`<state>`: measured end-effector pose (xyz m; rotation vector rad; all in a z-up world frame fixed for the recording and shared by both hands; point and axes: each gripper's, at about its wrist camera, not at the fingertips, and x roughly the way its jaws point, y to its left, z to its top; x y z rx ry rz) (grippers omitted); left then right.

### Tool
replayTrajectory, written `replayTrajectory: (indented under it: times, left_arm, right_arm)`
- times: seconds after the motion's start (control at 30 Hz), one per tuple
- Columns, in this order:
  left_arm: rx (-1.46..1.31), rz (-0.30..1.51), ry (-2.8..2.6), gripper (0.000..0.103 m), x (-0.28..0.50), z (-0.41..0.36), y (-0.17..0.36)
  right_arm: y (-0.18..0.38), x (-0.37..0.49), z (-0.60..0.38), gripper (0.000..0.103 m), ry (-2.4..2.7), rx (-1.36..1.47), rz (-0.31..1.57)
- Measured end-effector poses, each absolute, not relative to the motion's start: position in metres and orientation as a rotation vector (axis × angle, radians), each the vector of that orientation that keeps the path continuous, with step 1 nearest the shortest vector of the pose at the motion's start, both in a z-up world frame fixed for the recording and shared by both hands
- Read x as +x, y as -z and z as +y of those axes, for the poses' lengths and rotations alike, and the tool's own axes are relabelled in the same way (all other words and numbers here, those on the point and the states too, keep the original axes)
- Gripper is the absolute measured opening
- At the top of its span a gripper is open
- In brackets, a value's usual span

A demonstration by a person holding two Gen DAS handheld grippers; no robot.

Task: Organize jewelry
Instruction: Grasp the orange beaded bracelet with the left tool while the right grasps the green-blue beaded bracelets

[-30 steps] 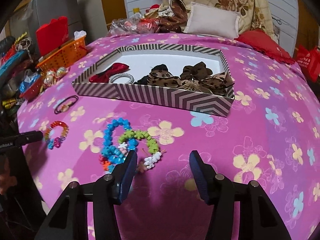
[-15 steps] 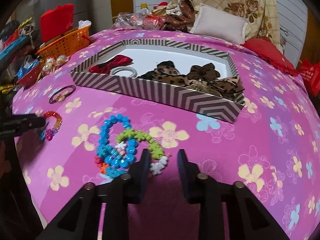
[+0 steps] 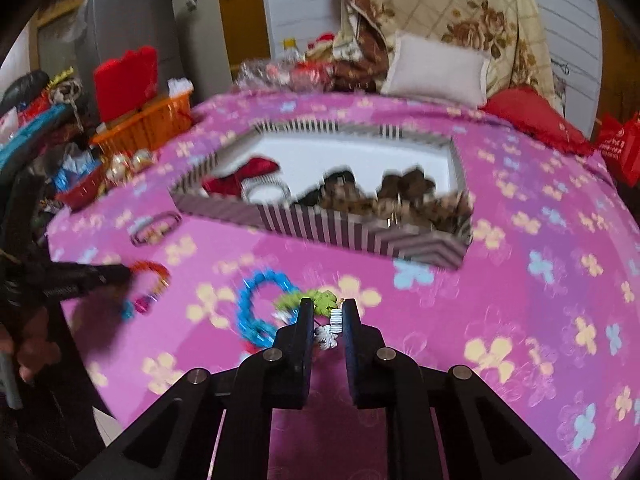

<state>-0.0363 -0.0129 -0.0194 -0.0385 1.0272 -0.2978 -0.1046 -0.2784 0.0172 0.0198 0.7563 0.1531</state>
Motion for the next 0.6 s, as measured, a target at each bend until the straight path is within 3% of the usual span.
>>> replayTrajectory:
  times: [0.6]
  left_arm:
    - [-0.053, 0.893, 0.379, 0.009, -0.052, -0.023, -0.051]
  right_arm:
    - [-0.082, -0.117, -0.274, 0.013, -0.182, 0.021, 0.626]
